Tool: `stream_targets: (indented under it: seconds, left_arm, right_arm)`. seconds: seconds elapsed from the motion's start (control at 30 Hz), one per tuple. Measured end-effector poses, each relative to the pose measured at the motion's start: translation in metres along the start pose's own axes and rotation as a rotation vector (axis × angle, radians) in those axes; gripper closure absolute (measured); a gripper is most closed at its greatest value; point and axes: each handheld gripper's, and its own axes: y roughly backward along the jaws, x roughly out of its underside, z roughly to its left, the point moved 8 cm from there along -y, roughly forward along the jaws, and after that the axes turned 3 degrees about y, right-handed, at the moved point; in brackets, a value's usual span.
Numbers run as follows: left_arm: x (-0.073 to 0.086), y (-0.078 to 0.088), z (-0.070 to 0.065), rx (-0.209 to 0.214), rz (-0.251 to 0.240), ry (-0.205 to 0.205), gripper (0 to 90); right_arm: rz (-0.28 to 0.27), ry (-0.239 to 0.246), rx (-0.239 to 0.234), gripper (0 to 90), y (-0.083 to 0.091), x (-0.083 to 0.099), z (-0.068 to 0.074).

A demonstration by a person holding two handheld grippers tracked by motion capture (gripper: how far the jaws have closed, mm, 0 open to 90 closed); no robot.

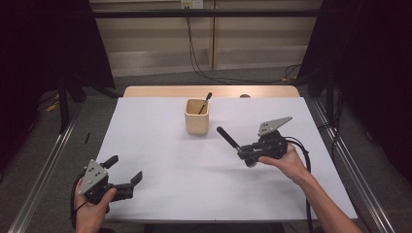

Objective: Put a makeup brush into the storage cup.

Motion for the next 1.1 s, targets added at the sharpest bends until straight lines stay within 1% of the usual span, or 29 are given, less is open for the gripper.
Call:
stream_targets:
  seconds: [0.1,0.2,0.37,0.4,0.5,0.53,0.6,0.8,0.83,0.87,0.93,1.03,1.1]
  left_arm:
    - [0.0,0.0,0.0,0.0,0.0,0.004,2.4]
    - [-0.001,0.0,-0.002,0.01,-0.004,-0.002,2.3]
    - [-0.001,-0.001,-0.005,0.02,-0.003,-0.006,2.3]
    - [-0.001,-0.002,-0.006,0.024,0.0,-0.008,2.3]
    - [-0.003,-0.002,-0.008,0.032,0.003,-0.018,2.5]
    - [-0.003,-0.002,-0.008,0.03,0.001,-0.023,2.5]
    - [-0.003,-0.002,-0.008,0.029,0.004,-0.02,2.4]
    - [-0.003,-0.004,-0.01,0.033,0.008,-0.026,2.4]
    - [-0.004,-0.004,-0.011,0.035,0.006,-0.022,2.3]
    - [-0.004,-0.005,-0.011,0.035,0.01,-0.024,2.4]
    - [-0.004,-0.006,-0.013,0.048,0.018,-0.021,2.3]
    - [-0.004,-0.008,-0.016,0.06,0.03,-0.037,2.5]
    - [-0.005,-0.009,-0.018,0.066,0.037,-0.039,2.5]
  right_arm:
    - [0.016,0.028,-0.027,72.2,-0.005,-0.002,0.009]
    - [0.033,0.049,-0.055,72.2,-0.012,-0.002,0.017]
    - [0.043,0.064,-0.078,72.2,-0.015,-0.005,0.025]
    - [0.048,0.063,-0.081,72.2,-0.016,-0.006,0.027]
    - [0.067,0.079,-0.091,72.2,-0.018,-0.006,0.031]
    - [0.075,0.087,-0.096,72.2,-0.02,-0.005,0.033]
    - [0.094,0.109,-0.106,72.2,-0.022,-0.004,0.036]
    - [0.141,0.15,-0.134,72.2,-0.028,-0.006,0.047]
    - [0.154,0.164,-0.142,72.2,-0.03,-0.006,0.049]
    - [0.163,0.167,-0.155,72.1,-0.031,-0.006,0.051]
    - [0.182,0.179,-0.17,72.2,-0.034,-0.007,0.056]
    - [0.212,0.195,-0.18,72.2,-0.04,-0.008,0.06]
    - [0.227,0.201,-0.187,72.2,-0.043,-0.008,0.061]
